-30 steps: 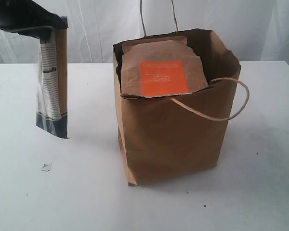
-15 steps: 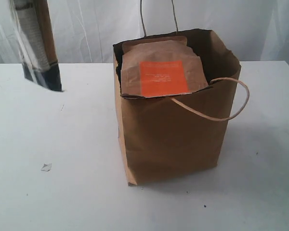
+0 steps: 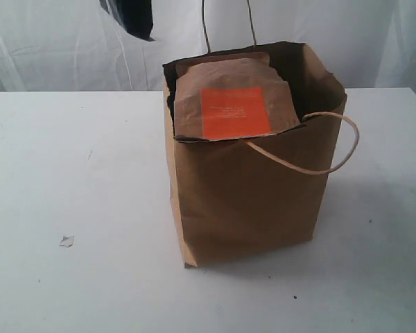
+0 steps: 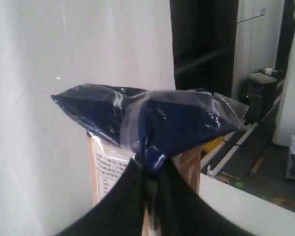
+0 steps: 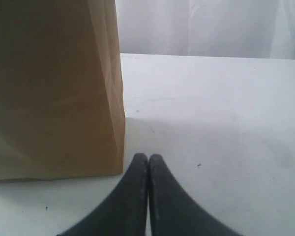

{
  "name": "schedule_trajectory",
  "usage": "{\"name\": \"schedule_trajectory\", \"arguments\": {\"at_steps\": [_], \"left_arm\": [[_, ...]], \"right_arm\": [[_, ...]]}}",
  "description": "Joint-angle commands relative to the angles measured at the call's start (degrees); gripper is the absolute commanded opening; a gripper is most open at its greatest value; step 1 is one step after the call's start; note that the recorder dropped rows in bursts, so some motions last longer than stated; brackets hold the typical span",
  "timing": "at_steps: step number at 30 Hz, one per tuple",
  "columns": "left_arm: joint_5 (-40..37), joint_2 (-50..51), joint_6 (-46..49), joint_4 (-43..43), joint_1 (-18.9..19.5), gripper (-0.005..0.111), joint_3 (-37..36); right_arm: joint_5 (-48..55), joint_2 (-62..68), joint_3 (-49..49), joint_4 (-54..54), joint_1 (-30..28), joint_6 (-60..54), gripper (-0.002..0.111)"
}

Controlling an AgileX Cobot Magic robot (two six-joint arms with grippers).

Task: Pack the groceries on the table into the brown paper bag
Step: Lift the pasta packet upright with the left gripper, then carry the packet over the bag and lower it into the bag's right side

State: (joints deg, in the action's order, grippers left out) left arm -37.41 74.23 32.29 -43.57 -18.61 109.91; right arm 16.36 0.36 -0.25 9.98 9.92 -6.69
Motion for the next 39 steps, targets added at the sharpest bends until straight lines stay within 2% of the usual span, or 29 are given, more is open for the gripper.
{"name": "schedule_trajectory", "arguments": {"at_steps": [1,6,9,11,16,22,31,35,39], "left_arm": [[5.0,1.6,8.2,-12.9,0.1,0.001,2.8],[4.6,4.6,17.6,-26.4,0.1,0.001,4.2],[2.9,7.3,26.6,-37.0,-0.1,0.001,7.4],[3.0,9.1,29.0,-40.0,-2.4,0.001,9.0],[4.3,13.6,33.5,-40.4,-9.4,0.001,11.4],[4.8,19.2,35.7,-41.0,-14.0,0.001,13.5],[2.0,23.0,37.8,-41.6,-15.4,0.001,13.5],[3.0,24.1,38.3,-42.4,-16.3,0.001,13.5],[3.2,25.0,42.7,-45.4,-18.1,0.001,13.5]], "right_arm": [[-0.5,-0.4,0.3,-0.3,-0.3,0.0,0.000],[-0.5,-0.4,0.3,-0.3,-0.3,0.0,0.000],[-0.5,-0.4,0.3,-0.3,-0.3,0.0,0.000],[-0.5,-0.4,0.3,-0.3,-0.3,0.0,0.000],[-0.5,-0.4,0.3,-0.3,-0.3,0.0,0.000],[-0.5,-0.4,0.3,-0.3,-0.3,0.0,0.000],[-0.5,-0.4,0.3,-0.3,-0.3,0.0,0.000],[-0.5,-0.4,0.3,-0.3,-0.3,0.0,0.000],[-0.5,-0.4,0.3,-0.3,-0.3,0.0,0.000]]}}
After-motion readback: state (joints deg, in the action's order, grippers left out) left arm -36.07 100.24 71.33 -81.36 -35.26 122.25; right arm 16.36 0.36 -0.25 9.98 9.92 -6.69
